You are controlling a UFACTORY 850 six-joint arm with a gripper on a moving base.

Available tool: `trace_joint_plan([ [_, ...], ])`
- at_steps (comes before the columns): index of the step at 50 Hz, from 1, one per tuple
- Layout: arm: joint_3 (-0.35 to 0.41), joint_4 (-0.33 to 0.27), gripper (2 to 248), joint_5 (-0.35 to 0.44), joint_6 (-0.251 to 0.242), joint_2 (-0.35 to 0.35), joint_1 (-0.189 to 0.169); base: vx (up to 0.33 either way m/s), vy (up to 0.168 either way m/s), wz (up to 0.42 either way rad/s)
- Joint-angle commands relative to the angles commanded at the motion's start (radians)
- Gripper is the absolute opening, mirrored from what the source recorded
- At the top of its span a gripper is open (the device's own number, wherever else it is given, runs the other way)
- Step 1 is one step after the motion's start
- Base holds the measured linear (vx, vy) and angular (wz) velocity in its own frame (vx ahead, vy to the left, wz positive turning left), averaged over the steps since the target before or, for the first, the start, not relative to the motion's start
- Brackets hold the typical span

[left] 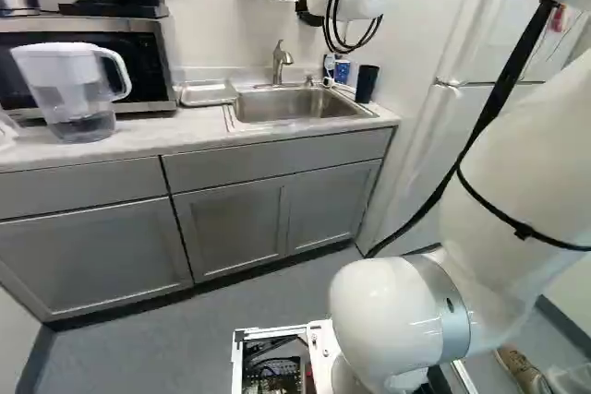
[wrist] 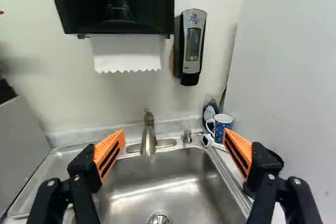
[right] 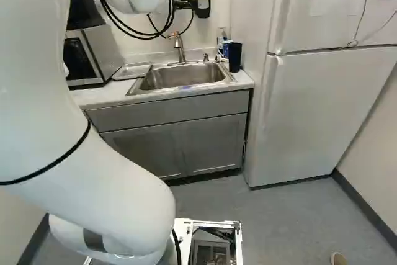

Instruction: Rinse the cup and place it in the tray

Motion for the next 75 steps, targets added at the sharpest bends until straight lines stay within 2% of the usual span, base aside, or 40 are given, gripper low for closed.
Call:
trace_joint_plan([
  [13,0.0,0.0,247,0.0,0.0,0.0,0.0,0.117,-0.036,-0.193],
  [75,0.0,0.0,247,0.0,0.0,0.0,0.0,0.124,-0.001,-0.022],
])
